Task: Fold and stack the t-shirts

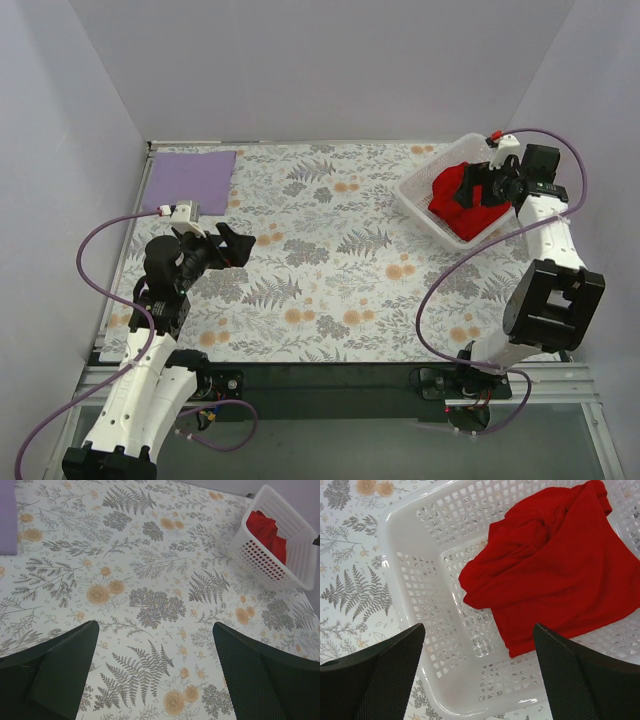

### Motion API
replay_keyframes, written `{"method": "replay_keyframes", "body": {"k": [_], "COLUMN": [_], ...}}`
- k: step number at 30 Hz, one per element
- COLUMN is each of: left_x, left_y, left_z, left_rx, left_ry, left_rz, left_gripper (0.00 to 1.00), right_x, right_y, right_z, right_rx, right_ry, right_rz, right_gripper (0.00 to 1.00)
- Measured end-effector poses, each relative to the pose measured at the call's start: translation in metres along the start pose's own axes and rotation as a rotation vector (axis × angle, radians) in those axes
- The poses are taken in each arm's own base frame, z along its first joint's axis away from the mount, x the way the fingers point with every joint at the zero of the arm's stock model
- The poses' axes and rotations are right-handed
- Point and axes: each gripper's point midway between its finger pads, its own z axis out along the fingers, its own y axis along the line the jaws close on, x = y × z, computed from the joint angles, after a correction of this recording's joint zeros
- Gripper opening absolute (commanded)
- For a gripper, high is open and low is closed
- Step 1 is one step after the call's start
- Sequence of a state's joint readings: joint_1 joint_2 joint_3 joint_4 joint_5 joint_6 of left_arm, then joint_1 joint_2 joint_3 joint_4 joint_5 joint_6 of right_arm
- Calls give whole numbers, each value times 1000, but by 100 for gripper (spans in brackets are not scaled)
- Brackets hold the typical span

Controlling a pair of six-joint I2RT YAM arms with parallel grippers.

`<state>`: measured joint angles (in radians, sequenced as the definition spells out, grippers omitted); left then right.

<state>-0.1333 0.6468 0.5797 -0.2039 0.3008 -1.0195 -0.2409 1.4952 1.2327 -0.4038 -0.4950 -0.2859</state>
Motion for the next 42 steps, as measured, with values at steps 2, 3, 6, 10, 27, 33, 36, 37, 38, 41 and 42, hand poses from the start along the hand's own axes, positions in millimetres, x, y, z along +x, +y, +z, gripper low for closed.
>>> {"method": "replay_keyframes", "body": {"k": [2, 3, 6, 10, 27, 33, 36, 37, 38, 41, 42], "left_x": [0, 0, 0, 0, 3, 4, 3, 3, 3, 2, 2], "left_y": [0, -1, -1, -1, -1, -2, -4, -4, -5, -7, -9], "left_z": [0, 0, 0, 0, 2, 2, 1, 1, 0, -1, -1], "left_rx": [2, 4, 5, 7, 12, 17, 24, 26, 30, 42, 48], "left_ry": [-1, -2, -1, 0, 17, 18, 17, 15, 14, 13, 13], "left_rz": [1, 1, 2, 2, -2, -2, 0, 0, 1, 4, 4], "left_gripper": [98, 98, 98, 98, 98, 98, 98, 98, 98, 98, 98], "right_x": [-1, -3, -8, -4, 48, 52, 52, 48, 42, 5, -12], "right_y": [-9, -13, -23, -29, -21, -18, -4, 3, 10, 31, 39], "right_z": [9, 13, 26, 47, 103, 100, 85, 78, 69, 36, 22], "right_rx": [15, 20, 30, 59, 255, 265, 245, 234, 222, 182, 166], "right_ry": [18, 23, 34, 69, 303, 302, 283, 266, 241, 118, 59], "right_rz": [29, 39, 65, 54, -53, -73, -90, -102, -115, -175, -203], "right_gripper": [90, 88, 88, 86, 58, 2, 1, 1, 1, 1, 1]}}
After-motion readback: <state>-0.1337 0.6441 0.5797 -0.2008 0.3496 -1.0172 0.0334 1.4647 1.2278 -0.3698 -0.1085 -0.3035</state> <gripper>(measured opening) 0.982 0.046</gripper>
